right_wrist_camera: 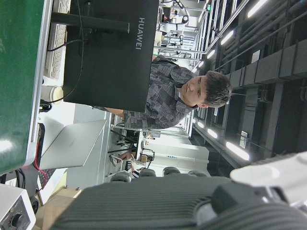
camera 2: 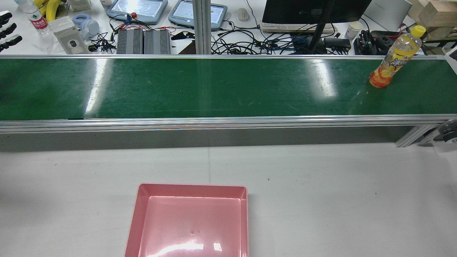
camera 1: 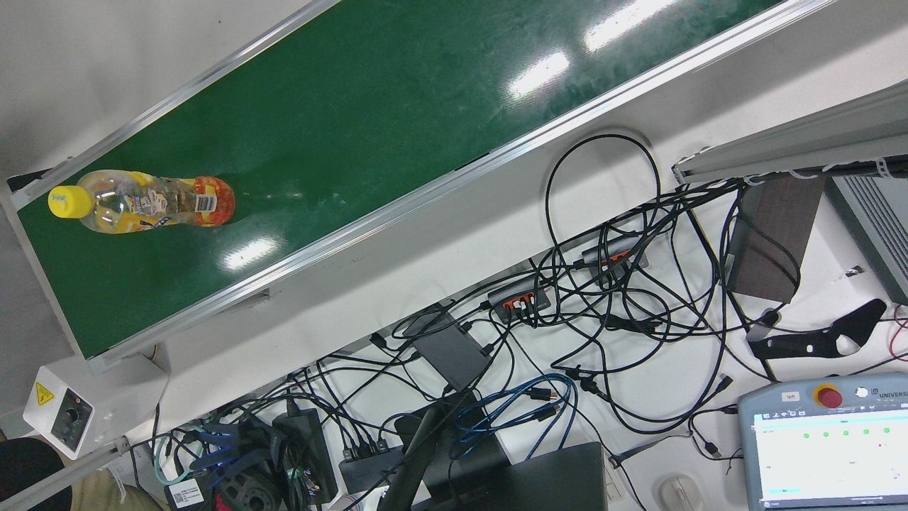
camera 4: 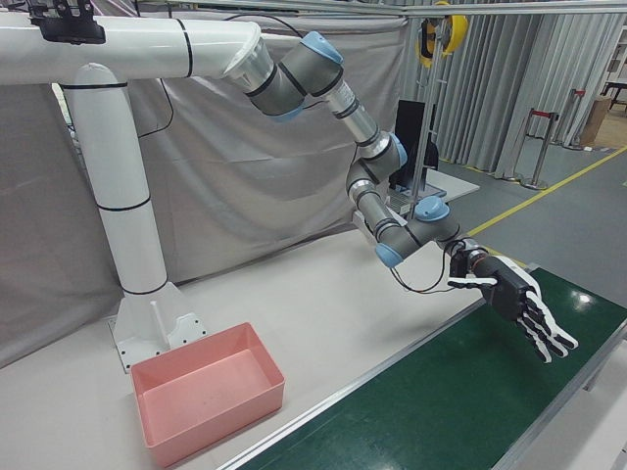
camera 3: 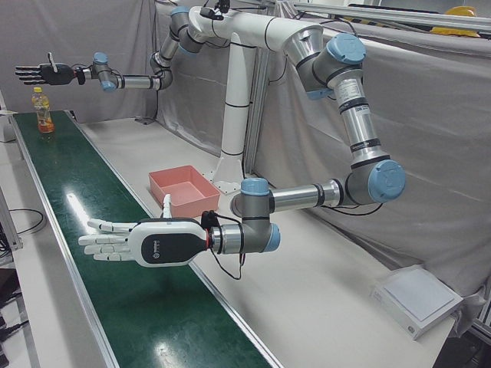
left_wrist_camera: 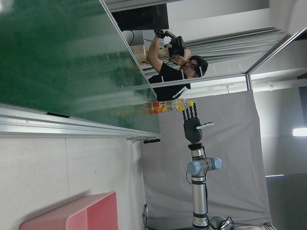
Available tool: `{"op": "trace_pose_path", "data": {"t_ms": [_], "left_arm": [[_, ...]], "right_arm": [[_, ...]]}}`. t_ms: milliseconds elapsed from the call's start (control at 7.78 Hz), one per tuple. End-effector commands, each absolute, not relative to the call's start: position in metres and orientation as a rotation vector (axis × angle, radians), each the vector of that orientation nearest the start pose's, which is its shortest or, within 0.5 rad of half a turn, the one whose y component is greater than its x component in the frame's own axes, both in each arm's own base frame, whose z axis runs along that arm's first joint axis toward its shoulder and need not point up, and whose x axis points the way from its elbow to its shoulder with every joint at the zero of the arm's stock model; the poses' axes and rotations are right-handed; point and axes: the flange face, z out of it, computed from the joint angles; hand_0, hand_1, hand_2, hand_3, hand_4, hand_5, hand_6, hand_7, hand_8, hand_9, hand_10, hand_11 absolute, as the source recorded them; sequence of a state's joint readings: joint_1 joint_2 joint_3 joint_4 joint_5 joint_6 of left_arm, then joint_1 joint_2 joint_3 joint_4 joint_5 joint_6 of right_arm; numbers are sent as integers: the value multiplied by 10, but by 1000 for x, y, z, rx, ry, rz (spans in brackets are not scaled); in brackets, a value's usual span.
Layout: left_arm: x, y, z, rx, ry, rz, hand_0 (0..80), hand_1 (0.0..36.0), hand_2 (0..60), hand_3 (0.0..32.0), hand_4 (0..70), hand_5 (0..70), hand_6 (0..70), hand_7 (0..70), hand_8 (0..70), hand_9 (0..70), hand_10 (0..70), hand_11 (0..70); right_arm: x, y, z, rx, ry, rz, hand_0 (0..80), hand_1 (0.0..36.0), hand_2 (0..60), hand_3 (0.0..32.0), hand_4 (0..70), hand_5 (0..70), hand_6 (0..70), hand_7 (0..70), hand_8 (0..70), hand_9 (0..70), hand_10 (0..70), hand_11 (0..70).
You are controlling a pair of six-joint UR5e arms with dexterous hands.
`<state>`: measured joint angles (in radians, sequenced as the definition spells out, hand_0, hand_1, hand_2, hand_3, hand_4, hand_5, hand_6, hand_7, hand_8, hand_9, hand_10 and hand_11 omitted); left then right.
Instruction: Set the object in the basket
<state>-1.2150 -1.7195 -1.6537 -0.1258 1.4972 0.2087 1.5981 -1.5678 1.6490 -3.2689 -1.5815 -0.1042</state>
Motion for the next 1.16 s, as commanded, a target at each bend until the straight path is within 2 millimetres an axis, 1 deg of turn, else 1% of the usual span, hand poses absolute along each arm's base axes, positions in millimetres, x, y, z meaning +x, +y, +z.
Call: {"op": "trace_pose_path", "data": {"t_ms": [0, 257, 642, 771, 1028], "left_arm": [[68, -586, 551, -117, 2384, -1615, 593, 55, 0, 12, 106, 133, 17, 2, 35, 42, 58, 101], [68, -586, 550, -117, 2387, -1612, 594, 53, 0, 14, 108, 139, 17, 2, 37, 45, 60, 103], [68, -587, 548, -117, 2390, -1609, 594, 48, 0, 8, 111, 136, 16, 2, 38, 46, 56, 96], [67, -588, 548, -115, 2391, -1610, 590, 39, 0, 10, 111, 138, 15, 2, 39, 46, 56, 97], [67, -588, 548, -115, 2391, -1610, 589, 41, 0, 8, 110, 141, 15, 3, 38, 45, 57, 98]], "right_arm": [[145, -483, 661, -130, 2209, -2318, 0, 0, 0, 0, 0, 0, 0, 0, 0, 0, 0, 0], [145, -483, 661, -130, 2209, -2318, 0, 0, 0, 0, 0, 0, 0, 0, 0, 0, 0, 0], [145, -483, 661, -132, 2209, -2319, 0, 0, 0, 0, 0, 0, 0, 0, 0, 0, 0, 0], [145, -483, 661, -132, 2209, -2319, 0, 0, 0, 0, 0, 0, 0, 0, 0, 0, 0, 0], [145, -483, 661, -132, 2209, -2319, 0, 0, 0, 0, 0, 0, 0, 0, 0, 0, 0, 0]]}}
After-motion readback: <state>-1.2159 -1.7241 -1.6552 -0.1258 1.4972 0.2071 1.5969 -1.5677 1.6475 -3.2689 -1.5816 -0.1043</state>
